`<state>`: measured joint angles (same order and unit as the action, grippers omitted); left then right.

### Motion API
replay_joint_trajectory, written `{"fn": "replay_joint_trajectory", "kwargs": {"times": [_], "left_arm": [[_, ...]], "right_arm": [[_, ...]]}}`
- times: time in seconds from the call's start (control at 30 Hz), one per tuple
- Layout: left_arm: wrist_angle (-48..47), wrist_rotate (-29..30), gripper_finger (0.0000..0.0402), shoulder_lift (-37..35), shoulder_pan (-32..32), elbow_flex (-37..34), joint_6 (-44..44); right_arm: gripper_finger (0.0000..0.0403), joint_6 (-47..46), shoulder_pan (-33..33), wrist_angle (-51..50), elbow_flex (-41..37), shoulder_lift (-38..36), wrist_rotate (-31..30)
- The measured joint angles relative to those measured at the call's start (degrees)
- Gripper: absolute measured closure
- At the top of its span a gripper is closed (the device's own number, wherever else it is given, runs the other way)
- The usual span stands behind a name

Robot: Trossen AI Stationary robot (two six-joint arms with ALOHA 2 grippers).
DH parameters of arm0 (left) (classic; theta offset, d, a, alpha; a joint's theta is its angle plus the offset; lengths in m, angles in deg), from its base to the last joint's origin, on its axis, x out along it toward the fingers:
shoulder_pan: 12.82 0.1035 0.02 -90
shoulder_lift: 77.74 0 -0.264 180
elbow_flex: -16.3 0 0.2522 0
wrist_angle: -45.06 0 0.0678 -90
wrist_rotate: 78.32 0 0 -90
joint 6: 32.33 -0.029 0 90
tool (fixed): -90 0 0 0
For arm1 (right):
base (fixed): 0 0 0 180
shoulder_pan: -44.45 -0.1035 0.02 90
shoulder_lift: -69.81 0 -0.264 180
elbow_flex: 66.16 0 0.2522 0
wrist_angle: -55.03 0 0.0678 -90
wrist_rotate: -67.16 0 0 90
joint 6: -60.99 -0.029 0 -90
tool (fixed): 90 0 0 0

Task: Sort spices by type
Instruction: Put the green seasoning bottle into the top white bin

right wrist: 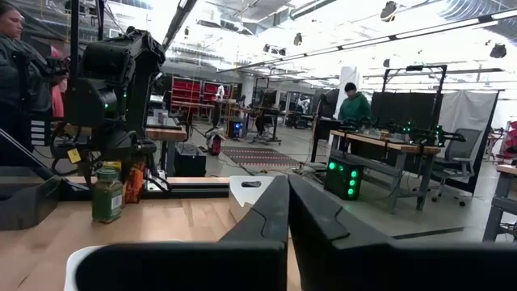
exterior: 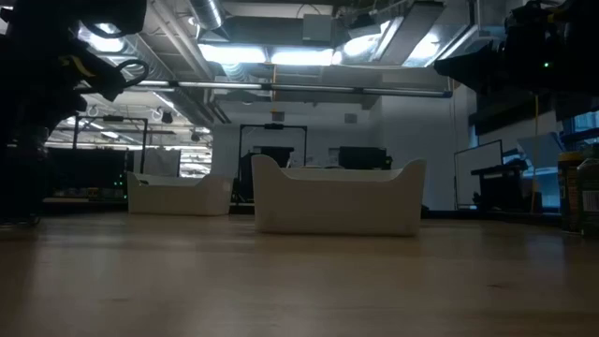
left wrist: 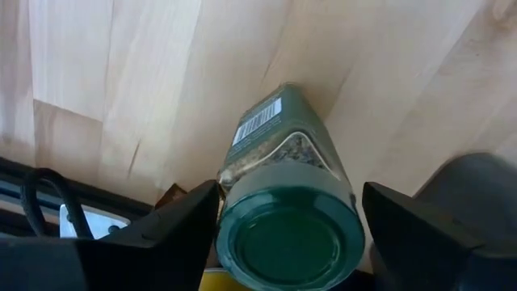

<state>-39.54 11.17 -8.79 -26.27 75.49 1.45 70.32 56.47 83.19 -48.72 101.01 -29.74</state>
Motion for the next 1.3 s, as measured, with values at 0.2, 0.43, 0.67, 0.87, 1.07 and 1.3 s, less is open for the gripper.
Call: {"fn": "replay_joint_trajectory", "kwargs": {"times": [0.2,0.43,0.67,0.87,1.07,1.3], "left_arm": [[-0.04,-0.15,0.0161,-0.02,0.0,0.04,0.57],[0.16,-0.55,0.0197,-0.09,0.04,0.16,2.54],[2.58,-0.52,0.0206,-0.11,1.39,0.22,3.52],[2.98,-0.61,0.0207,-0.11,2.98,0.22,5.05],[3.07,-0.32,0.0191,-0.07,3.43,0.16,7.61],[2.96,0.57,0.0168,0.04,3.45,-0.02,14.34]], "right_arm": [[0.0391,0.0,0.01,-0.01,0.0,0.0,0.0],[0.0391,0.0,-0.01,-0.01,0.0,0.0,-0.27],[0.0391,0.0,0.0,-0.01,0.0,0.0,-0.59],[0.0391,0.0,0.01,-0.01,0.0,0.0,-0.61],[0.0391,0.0,0.01,-0.03,0.0,0.0,-0.63],[0.0391,0.0,0.01,-0.42,0.0,0.02,-0.63]]}}
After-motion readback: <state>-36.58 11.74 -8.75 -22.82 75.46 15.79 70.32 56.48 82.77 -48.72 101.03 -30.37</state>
